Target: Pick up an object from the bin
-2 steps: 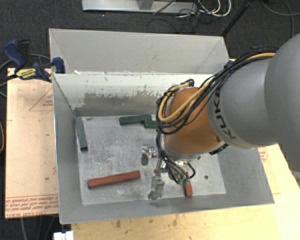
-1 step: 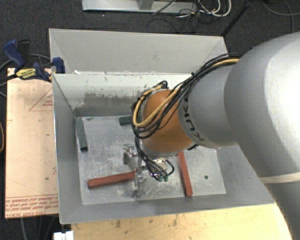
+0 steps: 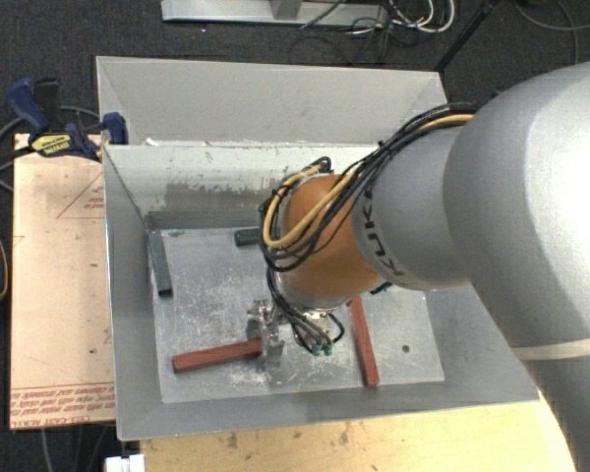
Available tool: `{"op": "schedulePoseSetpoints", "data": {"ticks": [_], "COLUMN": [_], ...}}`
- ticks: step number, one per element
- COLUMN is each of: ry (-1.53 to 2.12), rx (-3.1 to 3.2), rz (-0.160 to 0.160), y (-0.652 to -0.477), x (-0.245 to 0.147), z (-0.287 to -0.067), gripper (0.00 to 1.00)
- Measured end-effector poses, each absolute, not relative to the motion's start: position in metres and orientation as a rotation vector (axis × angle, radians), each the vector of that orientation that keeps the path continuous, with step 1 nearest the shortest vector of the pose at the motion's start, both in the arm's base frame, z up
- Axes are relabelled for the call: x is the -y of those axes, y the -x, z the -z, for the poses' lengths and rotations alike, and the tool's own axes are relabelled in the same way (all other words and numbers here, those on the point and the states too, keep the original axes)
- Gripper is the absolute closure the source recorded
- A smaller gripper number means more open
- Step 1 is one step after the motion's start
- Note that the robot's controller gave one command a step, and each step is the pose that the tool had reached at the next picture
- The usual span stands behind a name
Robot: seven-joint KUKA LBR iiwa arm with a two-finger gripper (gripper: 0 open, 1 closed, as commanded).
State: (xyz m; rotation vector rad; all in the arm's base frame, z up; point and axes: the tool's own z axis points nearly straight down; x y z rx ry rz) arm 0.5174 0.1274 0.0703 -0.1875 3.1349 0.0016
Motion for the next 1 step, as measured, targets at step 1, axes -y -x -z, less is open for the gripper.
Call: {"op": "schedulePoseSetpoints", "data": {"ticks": [1], "ry": [0.185], "rx": [-3.125], "rz": [-0.005], "y": [-0.5469], "x": [-0.1410], "z": [-0.2173], "gripper": [1.00]}}
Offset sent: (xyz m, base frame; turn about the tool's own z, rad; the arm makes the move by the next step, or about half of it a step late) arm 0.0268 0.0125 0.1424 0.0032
